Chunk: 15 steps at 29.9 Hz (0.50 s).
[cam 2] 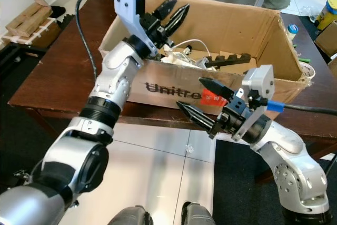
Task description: Picking trash to rubbish bin
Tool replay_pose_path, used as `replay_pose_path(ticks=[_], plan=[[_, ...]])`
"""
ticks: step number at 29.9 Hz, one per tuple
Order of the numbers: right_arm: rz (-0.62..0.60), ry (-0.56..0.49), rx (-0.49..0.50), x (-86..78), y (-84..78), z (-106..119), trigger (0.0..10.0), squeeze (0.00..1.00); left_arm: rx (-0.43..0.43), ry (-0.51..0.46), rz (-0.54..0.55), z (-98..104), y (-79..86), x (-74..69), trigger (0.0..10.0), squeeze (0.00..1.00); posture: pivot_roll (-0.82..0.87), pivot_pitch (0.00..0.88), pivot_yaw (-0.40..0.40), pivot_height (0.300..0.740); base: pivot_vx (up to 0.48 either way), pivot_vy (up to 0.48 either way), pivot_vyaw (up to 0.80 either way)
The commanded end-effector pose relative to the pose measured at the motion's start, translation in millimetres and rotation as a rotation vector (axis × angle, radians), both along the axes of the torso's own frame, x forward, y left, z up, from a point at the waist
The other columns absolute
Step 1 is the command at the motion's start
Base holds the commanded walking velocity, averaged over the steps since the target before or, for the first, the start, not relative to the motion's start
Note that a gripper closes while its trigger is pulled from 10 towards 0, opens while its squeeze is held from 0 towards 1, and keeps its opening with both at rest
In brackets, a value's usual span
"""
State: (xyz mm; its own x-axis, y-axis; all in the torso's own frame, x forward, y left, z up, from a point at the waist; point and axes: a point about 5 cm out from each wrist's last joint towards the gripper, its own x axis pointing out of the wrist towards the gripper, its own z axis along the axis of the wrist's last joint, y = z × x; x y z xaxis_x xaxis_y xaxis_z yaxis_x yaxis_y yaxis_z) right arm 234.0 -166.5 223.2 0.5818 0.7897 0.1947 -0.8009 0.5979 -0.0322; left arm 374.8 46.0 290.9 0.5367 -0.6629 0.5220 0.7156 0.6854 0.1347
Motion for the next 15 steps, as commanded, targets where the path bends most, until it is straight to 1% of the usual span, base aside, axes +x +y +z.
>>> replay_pose_path(ticks=[1,2,3,4,5,6,8,10,11,12,14,15], plan=[[0.006,-0.007,-0.001,-2.4,2.3,1,10.0,0.0,-0.031,-0.007,-0.012,5,4.6,1.3,10.0,1.0,0.01,0.098,-0.012,0.74,0.0,0.0,0.0],[0.006,-0.007,-0.001,-2.5,2.3,2,10.0,0.0,-0.05,-0.003,-0.021,7,6.4,1.5,10.0,1.0,0.01,0.101,-0.016,0.74,0.0,0.0,0.0],[0.007,-0.008,0.001,-2.5,2.5,2,10.0,0.0,-0.108,0.022,-0.064,10,9.4,1.4,10.0,1.0,0.01,0.101,-0.016,0.74,0.0,0.0,0.0],[0.008,-0.008,0.002,-2.5,2.7,2,10.0,0.0,-0.148,0.036,-0.095,12,11.2,1.1,10.0,0.24,0.01,0.101,-0.016,0.74,0.0,0.0,0.0],[0.012,-0.008,0.003,-2.3,2.9,2,10.0,0.0,-0.21,0.063,-0.155,14,15.7,0.7,10.0,0.0,0.02,0.101,-0.02,0.74,0.0,0.0,0.0],[0.014,-0.008,0.003,-2.2,3.1,2,10.0,0.0,-0.251,0.077,-0.199,17,18.7,0.1,10.0,0.0,0.02,0.101,-0.02,0.74,0.0,0.0,0.0],[0.023,-0.008,0.009,-2.2,4.4,2,10.0,0.0,-0.288,0.097,-0.271,17,26.3,-1.1,10.0,0.0,0.02,0.101,-0.02,0.74,0.0,0.0,0.0],[0.032,-0.005,0.016,-2.0,5.2,2,10.0,0.0,-0.302,0.124,-0.37,13,33.3,-4.2,10.0,0.0,0.03,0.102,-0.026,0.74,0.0,0.0,0.0],[0.032,-0.005,0.016,-2.0,5.2,2,10.0,0.0,-0.302,0.124,-0.37,13,33.3,-4.2,10.0,0.0,0.03,0.102,-0.026,0.74,0.0,0.0,0.0],[0.039,-0.001,0.022,-1.7,6.1,1,10.0,0.0,-0.293,0.132,-0.438,6,41.4,-7.8,10.0,0.0,0.03,0.102,-0.026,0.74,0.0,0.0,0.0],[0.04,0.001,0.022,-1.6,6.4,1,10.0,0.0,-0.292,0.132,-0.452,4,44.0,-8.6,10.0,0.0,0.03,0.102,-0.026,0.74,0.0,0.0,0.0],[0.045,0.006,0.02,-1.2,7.1,-1,10.0,0.0,-0.301,0.147,-0.48,1,49.6,-10.4,10.0,0.0,0.04,0.1,-0.031,0.74,0.0,0.0,0.0]])
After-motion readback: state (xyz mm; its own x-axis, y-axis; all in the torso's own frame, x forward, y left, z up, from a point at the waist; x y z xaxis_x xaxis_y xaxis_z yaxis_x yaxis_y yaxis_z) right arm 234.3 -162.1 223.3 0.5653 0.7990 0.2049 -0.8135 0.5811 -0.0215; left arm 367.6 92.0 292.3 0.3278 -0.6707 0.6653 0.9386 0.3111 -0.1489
